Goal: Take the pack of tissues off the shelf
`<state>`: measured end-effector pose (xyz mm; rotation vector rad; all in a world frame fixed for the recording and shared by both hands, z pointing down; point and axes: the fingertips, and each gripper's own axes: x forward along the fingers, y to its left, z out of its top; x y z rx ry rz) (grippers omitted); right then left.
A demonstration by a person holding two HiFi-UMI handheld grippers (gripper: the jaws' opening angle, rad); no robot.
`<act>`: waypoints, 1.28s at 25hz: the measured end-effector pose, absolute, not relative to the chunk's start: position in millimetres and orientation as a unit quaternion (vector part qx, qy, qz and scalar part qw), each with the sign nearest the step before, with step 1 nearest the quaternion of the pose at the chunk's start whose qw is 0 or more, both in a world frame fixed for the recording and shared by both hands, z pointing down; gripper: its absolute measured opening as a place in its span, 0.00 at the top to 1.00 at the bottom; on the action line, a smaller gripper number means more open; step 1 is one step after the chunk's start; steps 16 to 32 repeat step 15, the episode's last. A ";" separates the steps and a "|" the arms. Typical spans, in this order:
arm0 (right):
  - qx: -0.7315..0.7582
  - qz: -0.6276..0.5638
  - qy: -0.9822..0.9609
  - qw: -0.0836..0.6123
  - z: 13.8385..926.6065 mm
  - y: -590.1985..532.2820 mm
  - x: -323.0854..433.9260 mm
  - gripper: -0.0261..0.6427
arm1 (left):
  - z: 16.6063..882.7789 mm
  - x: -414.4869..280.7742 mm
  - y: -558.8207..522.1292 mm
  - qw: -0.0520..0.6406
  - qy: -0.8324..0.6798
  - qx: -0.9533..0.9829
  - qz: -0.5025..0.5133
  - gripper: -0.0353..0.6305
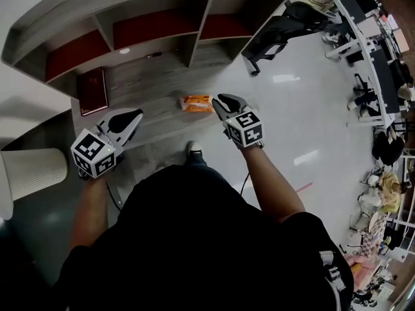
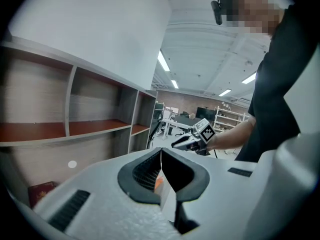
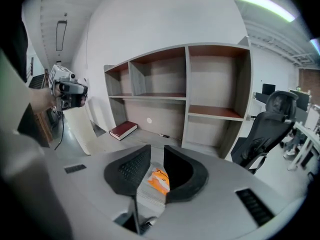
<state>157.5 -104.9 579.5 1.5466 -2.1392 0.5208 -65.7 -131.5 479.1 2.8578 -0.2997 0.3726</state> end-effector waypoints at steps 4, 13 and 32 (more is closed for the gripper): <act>0.580 0.173 -0.765 0.221 566.1 -90.9 158.6 0.85 | 473.9 -69.0 -126.2 0.115 -0.090 0.981 0.128 0.92; 0.608 0.151 -0.753 0.202 545.4 -58.1 152.3 0.91 | 477.2 -75.0 -107.4 0.105 -0.070 0.984 0.125 0.92; 0.610 0.149 -0.753 0.199 542.0 -48.4 147.7 0.92 | 477.9 -77.9 -100.2 0.105 -0.067 0.984 0.124 0.92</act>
